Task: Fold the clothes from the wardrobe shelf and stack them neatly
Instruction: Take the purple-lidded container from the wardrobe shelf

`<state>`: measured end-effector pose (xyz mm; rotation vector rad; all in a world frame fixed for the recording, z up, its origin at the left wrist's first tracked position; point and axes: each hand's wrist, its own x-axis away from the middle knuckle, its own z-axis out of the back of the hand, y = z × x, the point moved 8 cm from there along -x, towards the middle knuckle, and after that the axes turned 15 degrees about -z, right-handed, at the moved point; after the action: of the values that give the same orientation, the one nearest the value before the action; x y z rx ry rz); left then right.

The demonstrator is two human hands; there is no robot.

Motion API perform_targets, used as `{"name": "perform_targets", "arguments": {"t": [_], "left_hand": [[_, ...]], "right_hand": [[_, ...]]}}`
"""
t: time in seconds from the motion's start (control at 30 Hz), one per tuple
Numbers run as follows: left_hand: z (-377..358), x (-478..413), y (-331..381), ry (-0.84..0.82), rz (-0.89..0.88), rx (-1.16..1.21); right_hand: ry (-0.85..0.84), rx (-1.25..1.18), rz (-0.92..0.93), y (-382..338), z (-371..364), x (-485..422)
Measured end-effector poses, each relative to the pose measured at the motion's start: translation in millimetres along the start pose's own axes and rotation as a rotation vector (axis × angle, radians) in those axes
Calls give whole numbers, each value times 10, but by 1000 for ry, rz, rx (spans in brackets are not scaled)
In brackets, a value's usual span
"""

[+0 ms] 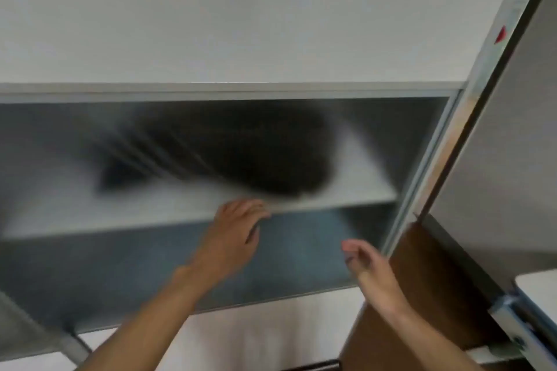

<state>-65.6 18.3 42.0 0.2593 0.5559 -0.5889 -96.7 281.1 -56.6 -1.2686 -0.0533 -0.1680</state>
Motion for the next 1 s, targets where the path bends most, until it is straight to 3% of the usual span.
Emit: {"name": "perform_targets", "arguments": {"t": [0.17, 0.33, 0.5, 0.63, 0.87, 1.0], "left_hand": [[449, -1221, 307, 18, -279, -394], [212, -1792, 329, -175, -270, -740], [56, -1895, 153, -229, -236, -824], [56, -1861, 57, -228, -200, -833], [53, -1727, 3, -198, -184, -847], [64, -1559, 82, -177, -173, -832]], "right_hand": [[252, -62, 97, -860, 757, -772], [466, -121, -26, -1102, 1468, -1251], [420, -82, -103, -1072, 1777, -1487], [333, -69, -65, -1108, 1738, -1524], [381, -62, -46, -1107, 1702, -1416], [298, -111, -16, -1097, 1550, -1376]]}}
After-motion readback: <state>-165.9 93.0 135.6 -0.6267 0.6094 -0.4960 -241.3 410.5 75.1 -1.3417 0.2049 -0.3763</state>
